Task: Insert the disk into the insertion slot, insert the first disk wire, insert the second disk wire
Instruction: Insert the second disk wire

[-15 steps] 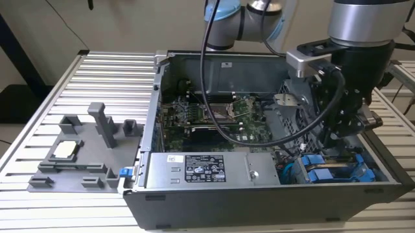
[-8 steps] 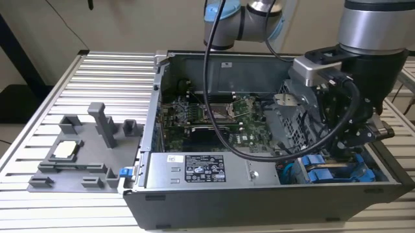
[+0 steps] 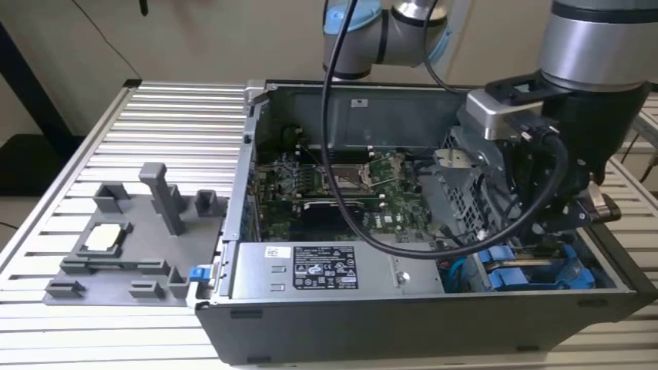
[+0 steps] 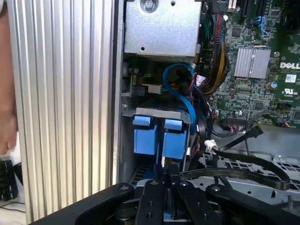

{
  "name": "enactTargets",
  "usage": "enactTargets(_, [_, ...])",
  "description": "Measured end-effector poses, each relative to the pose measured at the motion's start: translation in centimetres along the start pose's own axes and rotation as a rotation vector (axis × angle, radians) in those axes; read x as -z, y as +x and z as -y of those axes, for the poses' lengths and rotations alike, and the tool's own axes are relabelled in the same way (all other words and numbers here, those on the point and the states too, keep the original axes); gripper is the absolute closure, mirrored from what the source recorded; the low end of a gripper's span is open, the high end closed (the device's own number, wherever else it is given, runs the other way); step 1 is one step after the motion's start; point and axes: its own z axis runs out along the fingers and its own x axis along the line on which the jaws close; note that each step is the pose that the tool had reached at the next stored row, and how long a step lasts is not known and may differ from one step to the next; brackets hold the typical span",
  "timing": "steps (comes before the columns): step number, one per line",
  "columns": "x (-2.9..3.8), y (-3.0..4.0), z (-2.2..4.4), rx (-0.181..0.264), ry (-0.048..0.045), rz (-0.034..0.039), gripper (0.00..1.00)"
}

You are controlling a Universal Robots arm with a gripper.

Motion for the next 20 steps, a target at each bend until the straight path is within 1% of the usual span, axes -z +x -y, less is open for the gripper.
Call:
enactTargets(2, [0.0,0.0,0.0,-0.01,0.0016,0.034,0.84])
enactTargets(3, [-0.01,0.0,0.0,-0.015,0.0022,0.0486,0.84])
enactTargets(4, [-0.01,0.0,-0.01,-0.02,0.0025,0.0591,0.84])
enactTargets(5, [-0.01,0.02,-0.01,-0.023,0.0026,0.0648,0.84])
enactTargets(6, [-0.02,0.06,0.02,-0.025,0.0021,0.0652,0.84])
enactTargets(7, [-0.05,0.12,0.13,-0.025,-0.0009,0.0653,0.84])
enactTargets(8, [-0.07,0.16,0.31,-0.024,-0.0089,0.0655,0.84])
enactTargets(10, [-0.15,0.21,0.77,-0.022,-0.0319,0.0653,0.84])
enactTargets(11, [-0.19,0.23,1.01,-0.021,-0.0415,0.0653,0.84])
enactTargets(13, [-0.28,0.29,1.58,-0.019,-0.0589,0.0654,0.84])
enactTargets(14, [-0.33,0.33,1.84,-0.018,-0.065,0.0659,0.84])
enactTargets(15, [-0.37,0.4,2.05,-0.018,-0.0694,0.0662,0.84])
enactTargets(16, [-0.4,0.49,2.16,-0.017,-0.0718,0.0663,0.84])
enactTargets(20, [-0.55,0.91,2.17,-0.026,-0.0745,0.0654,0.84])
